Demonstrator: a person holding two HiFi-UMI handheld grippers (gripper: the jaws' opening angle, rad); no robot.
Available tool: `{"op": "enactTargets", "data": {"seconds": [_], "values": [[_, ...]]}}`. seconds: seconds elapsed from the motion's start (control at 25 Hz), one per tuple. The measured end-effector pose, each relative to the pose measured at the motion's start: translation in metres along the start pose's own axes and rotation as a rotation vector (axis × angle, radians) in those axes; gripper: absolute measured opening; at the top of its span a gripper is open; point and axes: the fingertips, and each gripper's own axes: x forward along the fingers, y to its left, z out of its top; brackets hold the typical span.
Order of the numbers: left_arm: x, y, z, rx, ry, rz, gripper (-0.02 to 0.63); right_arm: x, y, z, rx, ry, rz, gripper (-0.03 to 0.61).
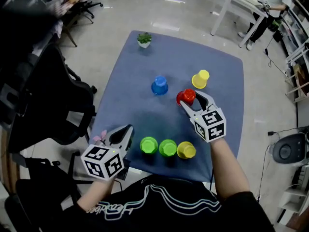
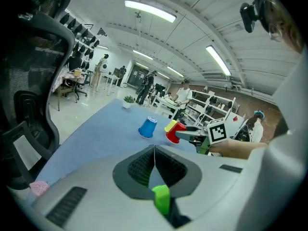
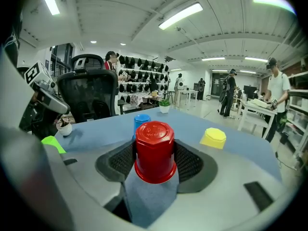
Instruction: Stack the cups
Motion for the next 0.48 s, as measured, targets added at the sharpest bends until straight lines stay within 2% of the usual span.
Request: {"op": "enactTargets", "data": {"seconds": [0.48], "values": [[-0.026,-0.013,-0.004,0.005,-0.034,-0.016,0.026,-0.042,0.041,0.041,-0.032,-0.085,0.040,0.261]]}}
